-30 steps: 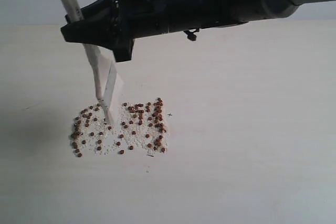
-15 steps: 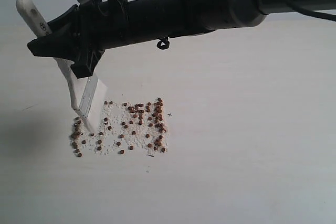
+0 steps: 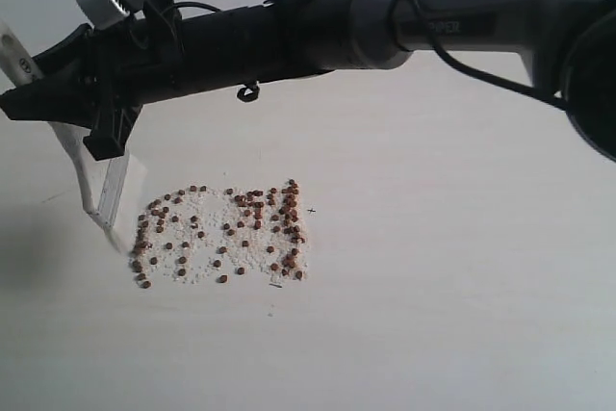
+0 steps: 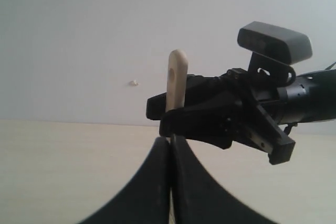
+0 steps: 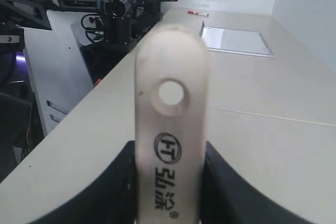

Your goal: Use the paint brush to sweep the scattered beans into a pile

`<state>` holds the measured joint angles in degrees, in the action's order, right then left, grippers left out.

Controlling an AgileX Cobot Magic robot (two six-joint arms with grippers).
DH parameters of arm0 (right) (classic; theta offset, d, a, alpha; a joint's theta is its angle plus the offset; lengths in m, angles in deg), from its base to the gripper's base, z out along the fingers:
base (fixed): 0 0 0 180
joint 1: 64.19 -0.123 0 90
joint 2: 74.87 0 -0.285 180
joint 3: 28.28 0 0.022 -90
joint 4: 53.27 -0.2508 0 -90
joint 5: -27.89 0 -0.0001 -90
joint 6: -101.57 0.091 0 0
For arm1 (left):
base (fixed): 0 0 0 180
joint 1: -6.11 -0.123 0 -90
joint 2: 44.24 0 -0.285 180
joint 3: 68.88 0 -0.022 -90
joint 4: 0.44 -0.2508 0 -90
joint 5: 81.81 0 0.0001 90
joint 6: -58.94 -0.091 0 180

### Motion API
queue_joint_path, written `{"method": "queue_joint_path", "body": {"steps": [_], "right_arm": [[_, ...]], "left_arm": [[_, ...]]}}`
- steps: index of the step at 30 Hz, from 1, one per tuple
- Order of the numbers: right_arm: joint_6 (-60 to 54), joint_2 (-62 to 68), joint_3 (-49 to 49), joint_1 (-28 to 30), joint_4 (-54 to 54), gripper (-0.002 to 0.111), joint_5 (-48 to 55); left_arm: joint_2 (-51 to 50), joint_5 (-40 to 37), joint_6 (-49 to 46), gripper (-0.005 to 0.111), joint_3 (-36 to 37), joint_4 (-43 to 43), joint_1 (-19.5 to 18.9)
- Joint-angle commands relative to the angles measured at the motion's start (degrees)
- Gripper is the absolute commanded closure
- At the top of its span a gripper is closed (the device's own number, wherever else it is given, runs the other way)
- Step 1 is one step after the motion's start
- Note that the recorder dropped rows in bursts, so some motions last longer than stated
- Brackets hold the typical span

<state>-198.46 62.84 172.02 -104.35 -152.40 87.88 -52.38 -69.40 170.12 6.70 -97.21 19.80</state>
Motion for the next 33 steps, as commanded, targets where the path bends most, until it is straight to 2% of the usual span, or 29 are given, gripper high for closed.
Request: {"method": "queue_joint_path", "body": {"steps": [1, 13, 33], "right_arm": [[-1.13, 2.34, 3.82, -0.51, -0.82, 0.108, 2.21], [-1.13, 7.83, 9.59, -1.18, -0.82, 0.108, 1.25], [0.62, 10.95, 9.72, -1.18, -0.82, 0.108, -0.05]], "left_arm": [[0.35, -0.11, 0.04, 0.107, 0.27, 0.01, -0.04], [0.35, -0.11, 0.04, 0.107, 0.27, 0.01, -0.04], [0.35, -0.11, 0.04, 0.107, 0.27, 0.01, -0.04]]}}
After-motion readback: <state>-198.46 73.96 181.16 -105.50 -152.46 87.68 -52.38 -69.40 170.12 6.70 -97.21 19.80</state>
